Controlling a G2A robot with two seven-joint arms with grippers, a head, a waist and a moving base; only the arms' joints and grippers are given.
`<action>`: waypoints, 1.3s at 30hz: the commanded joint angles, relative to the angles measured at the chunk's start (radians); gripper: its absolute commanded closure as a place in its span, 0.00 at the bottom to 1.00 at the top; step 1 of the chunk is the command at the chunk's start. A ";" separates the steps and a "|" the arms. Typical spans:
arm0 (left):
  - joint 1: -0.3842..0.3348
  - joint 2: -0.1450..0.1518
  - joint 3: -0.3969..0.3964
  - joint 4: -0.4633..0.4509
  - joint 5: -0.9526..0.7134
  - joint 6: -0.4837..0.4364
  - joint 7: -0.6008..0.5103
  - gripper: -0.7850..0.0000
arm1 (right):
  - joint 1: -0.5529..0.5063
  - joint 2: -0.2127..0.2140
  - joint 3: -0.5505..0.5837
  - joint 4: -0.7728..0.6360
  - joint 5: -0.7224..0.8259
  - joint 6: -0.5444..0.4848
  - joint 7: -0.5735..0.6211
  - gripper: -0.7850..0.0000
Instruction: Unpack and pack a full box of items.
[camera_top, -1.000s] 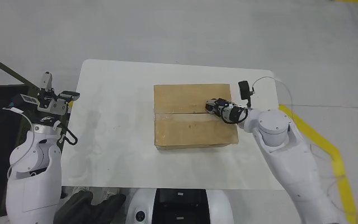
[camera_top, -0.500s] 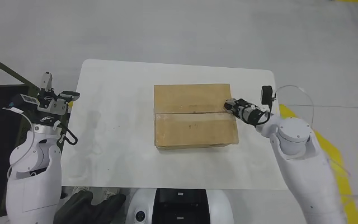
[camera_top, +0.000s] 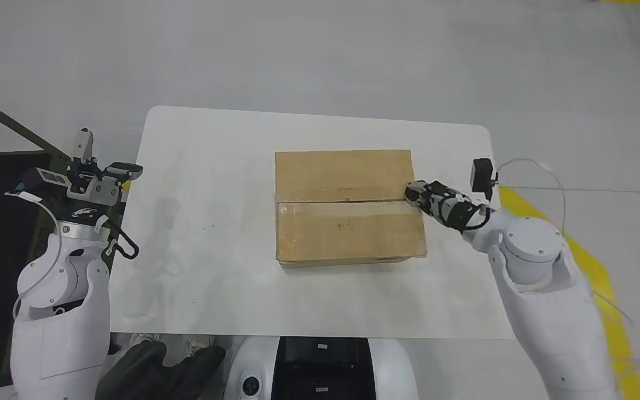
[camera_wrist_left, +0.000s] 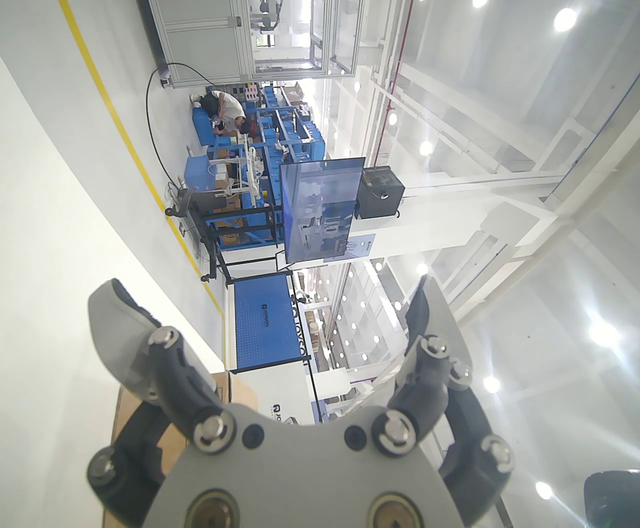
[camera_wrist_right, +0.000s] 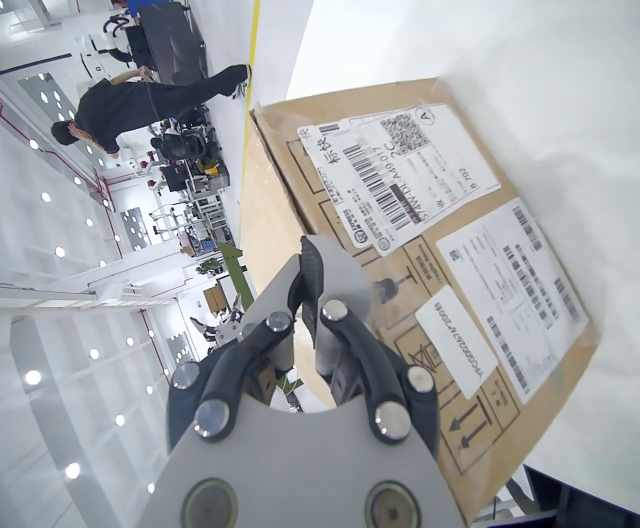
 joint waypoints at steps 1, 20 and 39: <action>0.000 0.000 0.000 0.000 0.000 0.000 0.000 0.00 | 0.005 0.000 -0.011 0.000 -0.005 -0.003 0.004 1.00; 0.000 0.000 0.000 0.000 0.000 0.000 0.000 0.00 | -0.033 0.009 0.019 -0.030 -0.031 -0.046 -0.007 1.00; 0.000 0.000 0.000 0.000 0.000 0.000 0.000 0.00 | -0.023 0.010 0.033 0.042 0.011 -0.075 -0.001 1.00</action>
